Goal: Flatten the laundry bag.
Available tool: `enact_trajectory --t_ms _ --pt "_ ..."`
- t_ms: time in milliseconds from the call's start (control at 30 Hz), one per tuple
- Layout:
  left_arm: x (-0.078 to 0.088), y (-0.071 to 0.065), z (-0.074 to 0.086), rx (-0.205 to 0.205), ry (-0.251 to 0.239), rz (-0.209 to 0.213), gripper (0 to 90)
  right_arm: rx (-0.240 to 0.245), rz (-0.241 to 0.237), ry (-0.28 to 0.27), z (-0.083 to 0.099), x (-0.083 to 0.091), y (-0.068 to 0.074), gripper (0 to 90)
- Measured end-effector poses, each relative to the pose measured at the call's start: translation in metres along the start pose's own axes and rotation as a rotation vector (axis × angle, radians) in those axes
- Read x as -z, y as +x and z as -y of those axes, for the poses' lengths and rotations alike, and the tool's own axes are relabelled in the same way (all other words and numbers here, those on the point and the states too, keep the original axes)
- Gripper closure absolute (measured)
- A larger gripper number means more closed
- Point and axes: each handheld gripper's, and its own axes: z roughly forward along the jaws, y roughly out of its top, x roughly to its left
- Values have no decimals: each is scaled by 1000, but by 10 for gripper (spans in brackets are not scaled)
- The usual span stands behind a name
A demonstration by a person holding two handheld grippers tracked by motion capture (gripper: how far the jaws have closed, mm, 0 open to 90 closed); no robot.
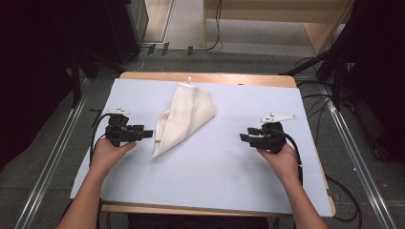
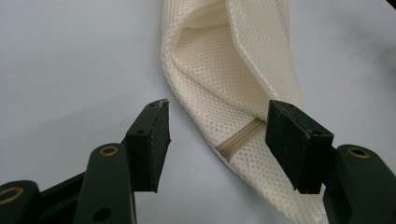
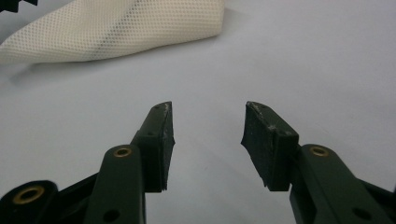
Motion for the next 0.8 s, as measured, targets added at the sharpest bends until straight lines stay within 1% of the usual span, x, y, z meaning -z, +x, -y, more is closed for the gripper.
enact_trajectory --t_ms 133,200,333,367,400,533,567,667,700,800 --pt "0 -1 -1 1 2 4 416 0 6 11 1 -1 0 537" --pt "-1 -3 -2 -3 7 10 422 12 15 21 2 -2 0 521" --pt "0 -3 -4 3 11 9 437 11 14 18 3 -2 0 516" --pt "0 -3 -5 12 14 5 440 12 15 17 3 -2 0 516" --pt "0 -3 -5 12 14 5 443 12 15 17 3 -2 0 516" --pt "1 -5 -9 24 9 19 452 10 17 15 2 -2 0 512" --pt "1 -5 -10 18 11 20 453 8 16 17 2 -2 1 510" --pt "0 -5 -13 18 15 20 454 7 12 18 2 -3 1 507" --pt "-2 -5 -16 28 8 28 453 10 10 18 2 -3 2 506" --pt "-4 -6 -17 27 14 34 453 12 5 16 2 -3 2 505"
